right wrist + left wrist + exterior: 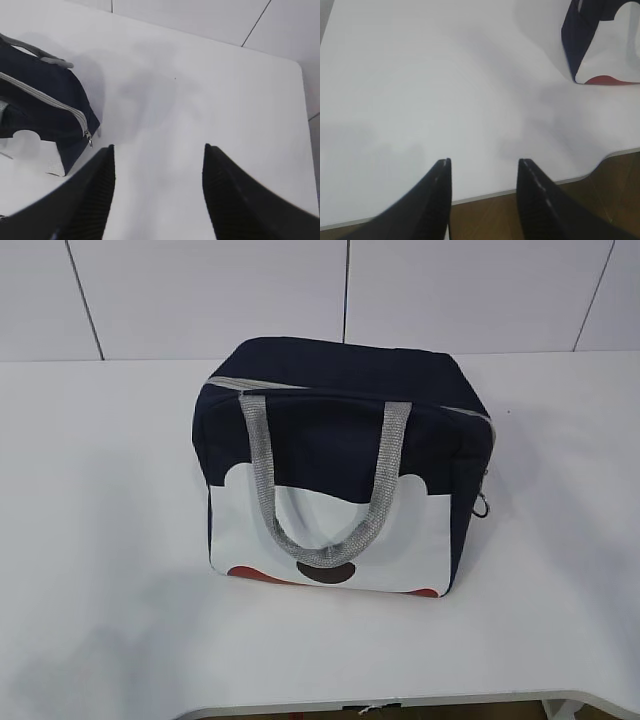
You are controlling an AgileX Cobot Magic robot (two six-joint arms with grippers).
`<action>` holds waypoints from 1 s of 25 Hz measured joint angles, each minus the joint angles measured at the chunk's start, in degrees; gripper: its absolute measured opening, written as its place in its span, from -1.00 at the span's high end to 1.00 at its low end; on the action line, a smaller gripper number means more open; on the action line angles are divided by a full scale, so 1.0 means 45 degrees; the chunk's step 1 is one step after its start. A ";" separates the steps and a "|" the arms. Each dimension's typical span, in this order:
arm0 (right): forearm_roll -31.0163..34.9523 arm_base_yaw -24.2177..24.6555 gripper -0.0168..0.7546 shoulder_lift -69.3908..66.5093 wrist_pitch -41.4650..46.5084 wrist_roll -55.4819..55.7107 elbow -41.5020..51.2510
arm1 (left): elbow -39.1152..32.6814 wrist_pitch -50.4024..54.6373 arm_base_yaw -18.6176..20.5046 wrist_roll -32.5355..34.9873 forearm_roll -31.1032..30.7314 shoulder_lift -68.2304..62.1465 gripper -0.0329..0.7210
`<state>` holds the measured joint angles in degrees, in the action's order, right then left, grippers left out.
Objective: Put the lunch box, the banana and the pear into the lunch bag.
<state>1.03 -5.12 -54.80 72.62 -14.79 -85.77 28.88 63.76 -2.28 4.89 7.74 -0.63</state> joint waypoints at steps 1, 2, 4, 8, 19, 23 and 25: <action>-0.0023 0.0000 -0.24 0.0304 0.0000 0.0025 0.0028 | 0.0000 0.0000 0.0000 0.0000 0.0000 0.0000 0.10; -0.0028 0.0000 -0.24 0.0645 0.0000 0.0025 0.0145 | 0.0000 0.0000 0.0000 0.0000 0.0000 0.0000 0.10; -0.0119 0.0000 -0.24 0.1303 0.0000 0.0025 0.0598 | 0.0000 0.0000 0.0000 0.0000 0.0000 0.0000 0.10; -0.0427 0.0000 -0.24 0.2889 0.0031 0.0054 0.2101 | 0.0000 0.0000 0.0000 0.0000 0.0000 0.0000 0.10; -0.0454 0.0000 -0.24 0.6642 0.0062 0.1120 0.5807 | 0.0000 0.0000 0.0000 0.0000 0.0000 0.0000 0.10; -0.0430 0.0000 -0.24 0.7912 0.0062 0.1221 0.7099 | 0.0000 0.0000 0.0000 0.0000 0.0000 0.0000 0.10; -0.0430 0.0000 -0.24 0.8482 0.0062 0.1321 0.7686 | 0.0000 0.0000 0.0000 0.0000 0.0000 0.0000 0.10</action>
<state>-0.90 -5.12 -16.63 72.90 -8.85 -51.18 28.88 63.76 -2.28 4.89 7.74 -0.63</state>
